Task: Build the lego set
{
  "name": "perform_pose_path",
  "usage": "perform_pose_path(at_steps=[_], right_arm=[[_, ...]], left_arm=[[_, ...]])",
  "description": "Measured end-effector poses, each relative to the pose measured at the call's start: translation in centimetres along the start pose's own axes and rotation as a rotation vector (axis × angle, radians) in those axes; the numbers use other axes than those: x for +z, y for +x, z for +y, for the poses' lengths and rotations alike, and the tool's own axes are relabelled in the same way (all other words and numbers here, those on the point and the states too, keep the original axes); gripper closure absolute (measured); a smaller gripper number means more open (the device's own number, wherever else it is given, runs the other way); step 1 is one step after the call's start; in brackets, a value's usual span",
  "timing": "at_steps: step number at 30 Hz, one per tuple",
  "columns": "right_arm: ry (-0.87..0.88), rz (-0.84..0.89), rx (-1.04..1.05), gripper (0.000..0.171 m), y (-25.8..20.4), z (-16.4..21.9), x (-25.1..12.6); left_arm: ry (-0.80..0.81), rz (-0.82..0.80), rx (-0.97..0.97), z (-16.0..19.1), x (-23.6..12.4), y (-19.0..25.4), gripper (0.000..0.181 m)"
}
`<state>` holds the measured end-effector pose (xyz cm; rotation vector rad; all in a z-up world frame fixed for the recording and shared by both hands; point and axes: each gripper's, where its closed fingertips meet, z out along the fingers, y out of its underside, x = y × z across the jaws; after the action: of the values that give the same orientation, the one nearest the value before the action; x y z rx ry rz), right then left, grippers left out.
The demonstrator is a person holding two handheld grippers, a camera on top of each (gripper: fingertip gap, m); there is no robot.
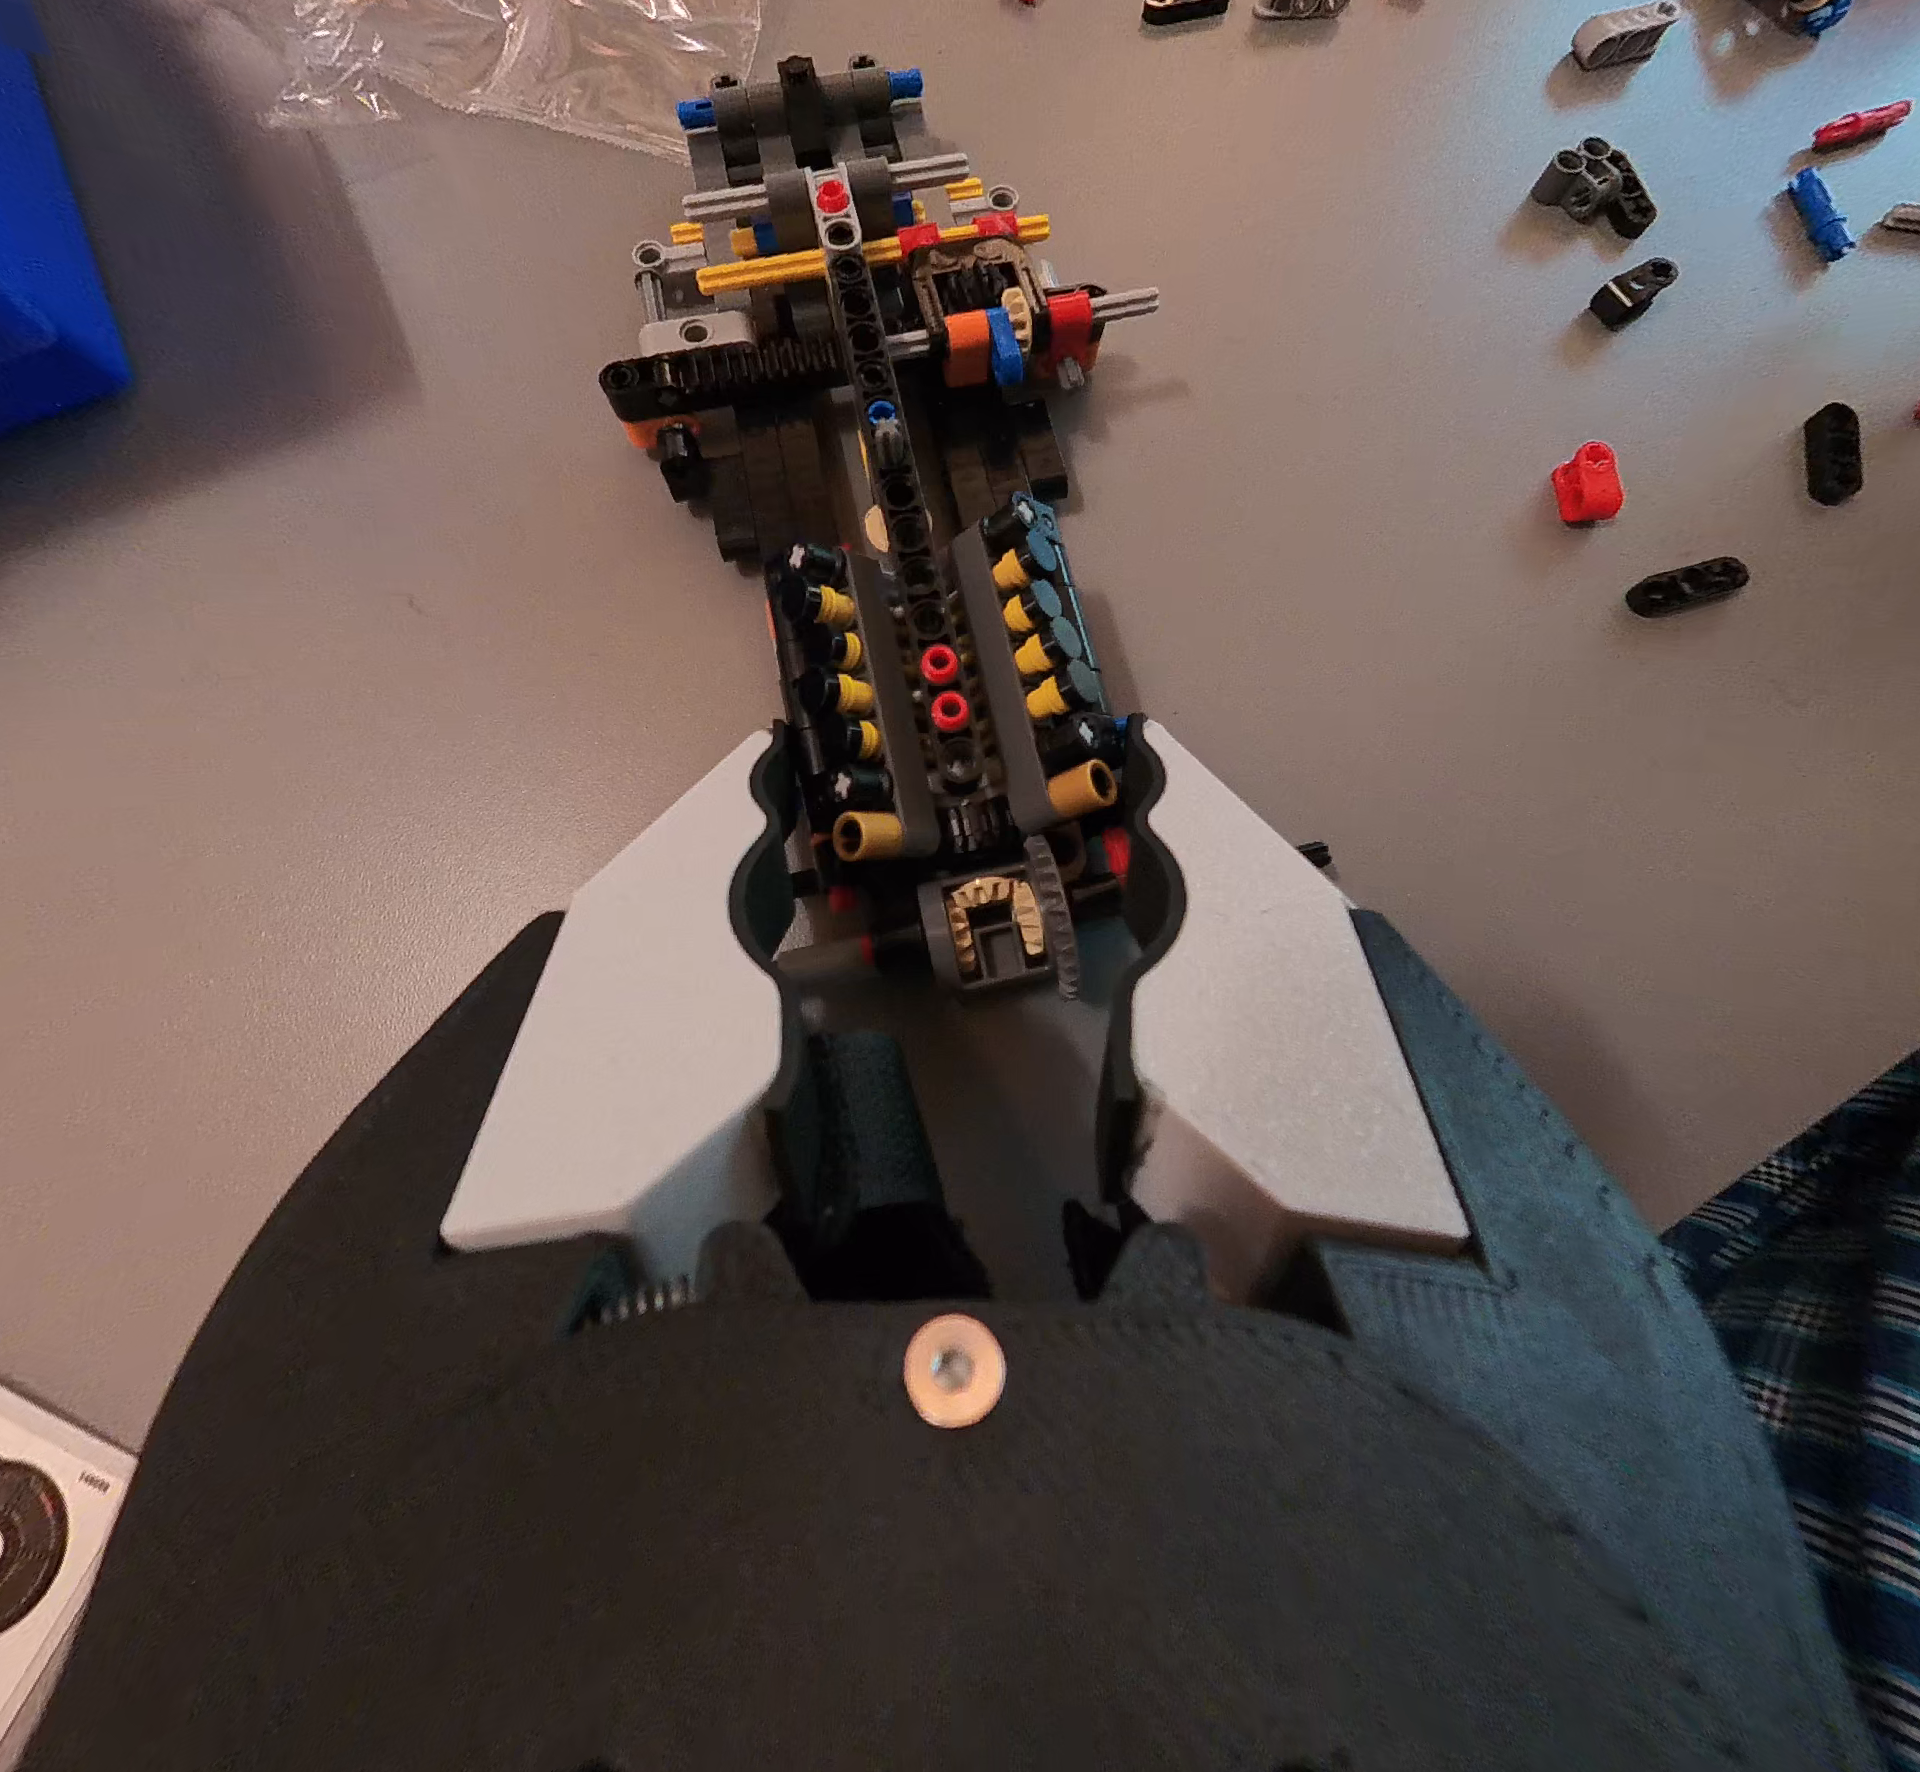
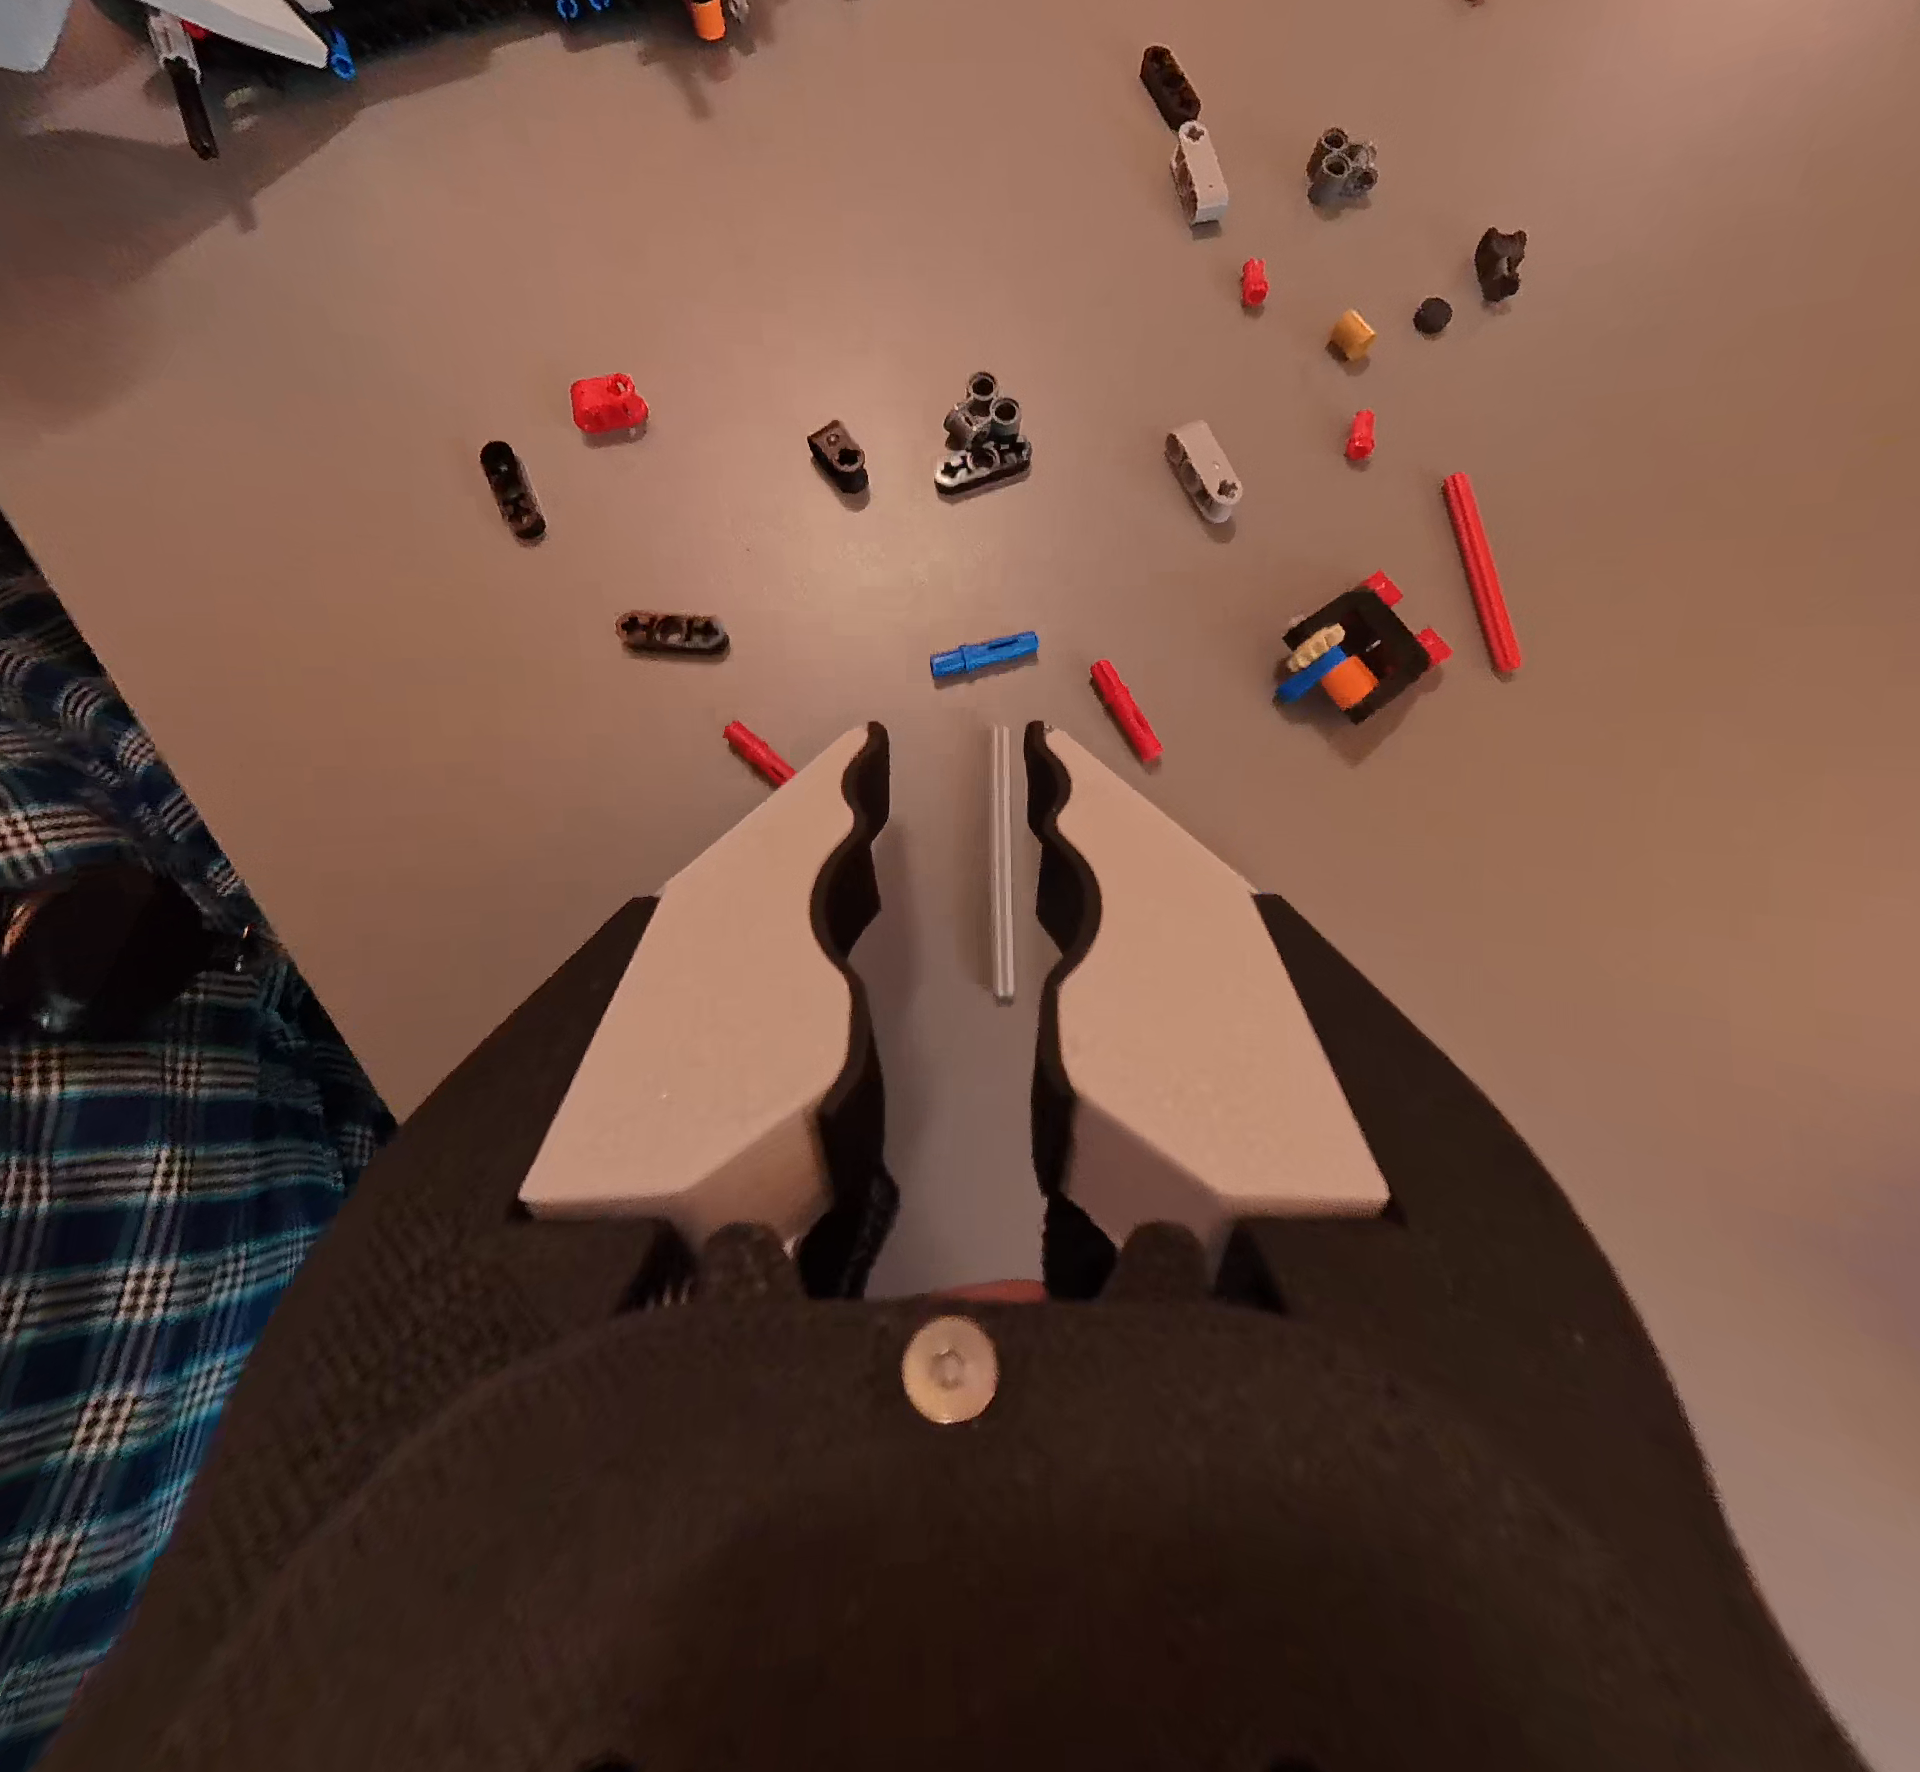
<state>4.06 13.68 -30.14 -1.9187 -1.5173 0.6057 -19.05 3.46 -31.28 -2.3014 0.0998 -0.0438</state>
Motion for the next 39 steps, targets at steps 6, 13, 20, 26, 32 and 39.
perform_pose_path(at_steps=[6, 13, 20, 26, 32, 39], right_arm=[[-0.027, 0.017, 0.105, 0.144, 0.7, -0.7, 1.9], [-0.051, 0.009, 0.142, 0.148, 0.8, -0.7, 3.1], [-0.044, -0.009, 0.101, 0.164, 0.3, -0.9, 3.4], [-0.041, -0.024, 0.042, 0.169, -0.4, -1.0, 3.3], [-0.020, -0.003, 0.070, 0.155, 0.6, -1.1, 2.1], [-0.032, -0.043, 0.069, 0.152, 0.0, -0.8, 1.2]], left_arm=[[0.002, 0.000, -0.002, 0.0, 0.0, 0.0, 0.120], [0.003, 0.006, -0.010, -0.1, 0.0, 0.0, 0.120], [0.003, 0.009, -0.013, -0.1, 0.0, 0.0, 0.120], [0.003, 0.006, -0.010, -0.1, 0.0, 0.1, 0.120], [0.003, 0.005, -0.009, -0.1, 0.0, 0.0, 0.120], [0.002, 0.003, -0.006, -0.1, 0.0, 0.0, 0.120]])
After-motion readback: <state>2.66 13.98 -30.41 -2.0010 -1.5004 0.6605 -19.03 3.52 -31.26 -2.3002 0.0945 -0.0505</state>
